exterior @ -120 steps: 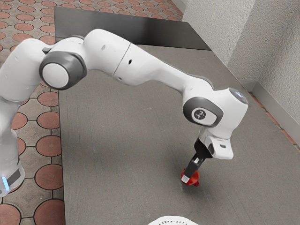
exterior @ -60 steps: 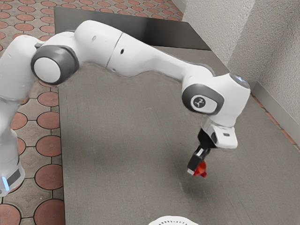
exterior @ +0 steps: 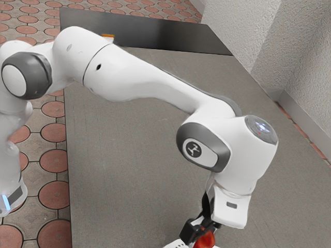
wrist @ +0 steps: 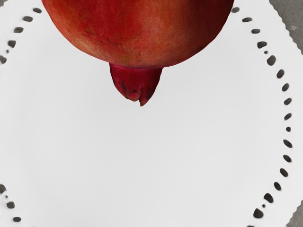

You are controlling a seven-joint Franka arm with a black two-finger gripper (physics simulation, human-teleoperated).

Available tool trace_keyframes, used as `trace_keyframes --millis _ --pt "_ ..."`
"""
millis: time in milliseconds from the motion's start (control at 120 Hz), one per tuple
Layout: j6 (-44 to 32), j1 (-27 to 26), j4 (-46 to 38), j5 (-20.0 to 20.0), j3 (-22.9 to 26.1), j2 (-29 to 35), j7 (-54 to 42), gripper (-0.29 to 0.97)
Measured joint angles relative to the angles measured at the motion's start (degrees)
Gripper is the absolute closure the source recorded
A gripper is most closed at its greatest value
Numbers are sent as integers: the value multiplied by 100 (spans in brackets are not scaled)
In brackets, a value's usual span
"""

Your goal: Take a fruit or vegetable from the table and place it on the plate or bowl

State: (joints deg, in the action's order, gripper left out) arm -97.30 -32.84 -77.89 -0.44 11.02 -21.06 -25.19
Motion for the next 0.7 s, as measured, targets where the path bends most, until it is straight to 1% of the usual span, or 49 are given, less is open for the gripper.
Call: trace_keyframes --millis 217,433,492,558,625,700 --pt "-21 -400 30 11 0 -73 15 41" --pt "-30 -517 138 11 -1 -209 22 40" --pt "-24 -524 145 -1 -2 -216 21 28" --pt "-13 -527 148 -22 -3 -218 17 18" --pt "-4 -525 148 -34 -2 -219 15 11" --pt "5 -512 148 -48 -3 -212 10 7"
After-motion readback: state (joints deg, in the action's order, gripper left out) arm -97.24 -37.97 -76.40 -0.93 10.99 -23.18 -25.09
